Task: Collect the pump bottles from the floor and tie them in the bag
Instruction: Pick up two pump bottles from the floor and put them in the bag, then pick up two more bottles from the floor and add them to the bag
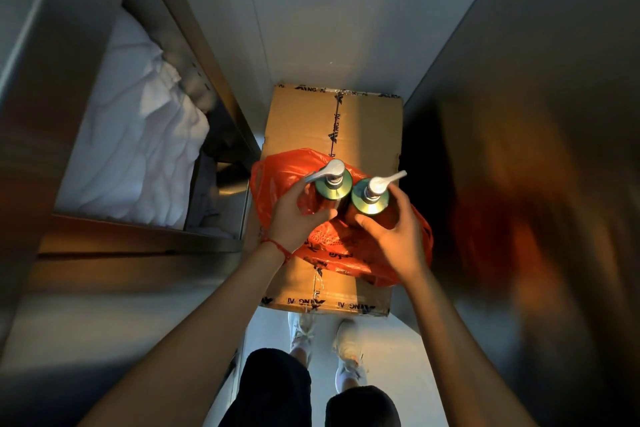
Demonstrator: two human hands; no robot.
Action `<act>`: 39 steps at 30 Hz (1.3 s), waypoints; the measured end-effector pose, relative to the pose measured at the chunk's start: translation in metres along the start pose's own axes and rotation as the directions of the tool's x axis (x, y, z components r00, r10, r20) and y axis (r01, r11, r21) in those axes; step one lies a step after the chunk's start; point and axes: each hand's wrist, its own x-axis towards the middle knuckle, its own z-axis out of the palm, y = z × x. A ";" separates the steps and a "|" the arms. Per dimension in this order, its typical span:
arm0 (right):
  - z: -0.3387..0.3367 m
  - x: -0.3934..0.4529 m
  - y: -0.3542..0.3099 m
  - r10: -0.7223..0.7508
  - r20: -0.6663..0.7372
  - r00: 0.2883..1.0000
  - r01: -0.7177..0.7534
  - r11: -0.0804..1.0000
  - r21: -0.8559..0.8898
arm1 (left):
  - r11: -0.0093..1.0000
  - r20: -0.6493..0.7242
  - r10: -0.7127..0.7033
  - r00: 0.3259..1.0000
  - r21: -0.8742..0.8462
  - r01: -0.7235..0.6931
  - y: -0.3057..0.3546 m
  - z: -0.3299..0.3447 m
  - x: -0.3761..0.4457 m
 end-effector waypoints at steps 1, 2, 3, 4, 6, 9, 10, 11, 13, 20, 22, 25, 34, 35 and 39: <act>-0.002 -0.002 -0.002 -0.001 -0.002 1.000 0.001 1.000 -0.003 | 1.000 -0.007 -0.001 1.000 0.017 0.001 0.001 -0.001 -0.004; -0.003 -0.004 -0.002 -0.003 -0.005 1.000 0.003 1.000 -0.008 | 0.999 -0.018 -0.003 1.000 0.036 0.004 0.001 -0.002 -0.008; -0.005 -0.007 -0.002 -0.007 -0.012 1.000 0.007 1.000 -0.019 | 0.998 -0.029 0.004 1.000 0.061 -0.003 0.002 -0.003 -0.013; -0.008 -0.010 -0.001 -0.002 -0.024 1.000 0.001 0.999 -0.043 | 0.996 -0.040 0.022 0.999 0.090 -0.018 0.003 -0.004 -0.017; -0.013 -0.021 -0.002 0.009 -0.047 0.999 -0.014 0.994 -0.109 | 0.981 -0.038 0.067 0.997 0.187 -0.059 0.008 -0.007 -0.029; -0.023 -0.044 -0.011 -0.016 -0.055 0.998 0.004 0.978 -0.207 | 0.902 -0.015 0.146 0.989 0.412 -0.127 0.016 -0.012 -0.050; -0.026 -0.053 -0.014 -0.044 -0.045 0.998 0.033 0.971 -0.236 | 0.872 -0.006 0.166 0.986 0.467 -0.144 0.015 -0.013 -0.057; -0.029 -0.061 -0.016 -0.074 -0.032 0.997 0.063 0.962 -0.266 | 0.841 0.001 0.194 0.981 0.515 -0.167 0.017 -0.014 -0.066; -0.035 -0.076 -0.019 -0.119 0.003 0.993 0.113 0.935 -0.337 | 0.780 0.014 0.235 0.972 0.594 -0.197 0.019 -0.016 -0.083; -0.055 -0.107 -0.033 -0.243 0.126 0.962 0.274 0.847 -0.455 | 0.765 -0.133 0.251 0.959 0.634 -0.112 0.032 -0.019 -0.150; -0.065 -0.118 -0.037 -0.273 0.192 0.943 0.332 0.823 -0.461 | 0.742 -0.198 0.281 0.939 0.665 -0.082 0.031 -0.014 -0.176; -0.073 -0.127 -0.038 -0.329 0.289 0.899 0.434 0.757 -0.488 | 0.729 -0.260 0.314 0.913 0.682 -0.056 0.025 -0.008 -0.204; -0.095 -0.181 -0.042 -0.462 0.550 0.696 0.704 0.592 -0.393 | 0.776 -0.573 0.237 0.784 0.598 0.202 0.002 0.028 -0.327; -0.096 -0.188 -0.042 -0.473 0.572 0.670 0.727 0.573 -0.378 | 0.773 -0.587 0.222 0.778 0.592 0.226 0.000 0.029 -0.339; -0.092 -0.218 -0.040 -0.475 0.645 0.599 0.784 0.511 -0.352 | 0.764 -0.632 0.162 0.758 0.566 0.309 -0.007 0.032 -0.385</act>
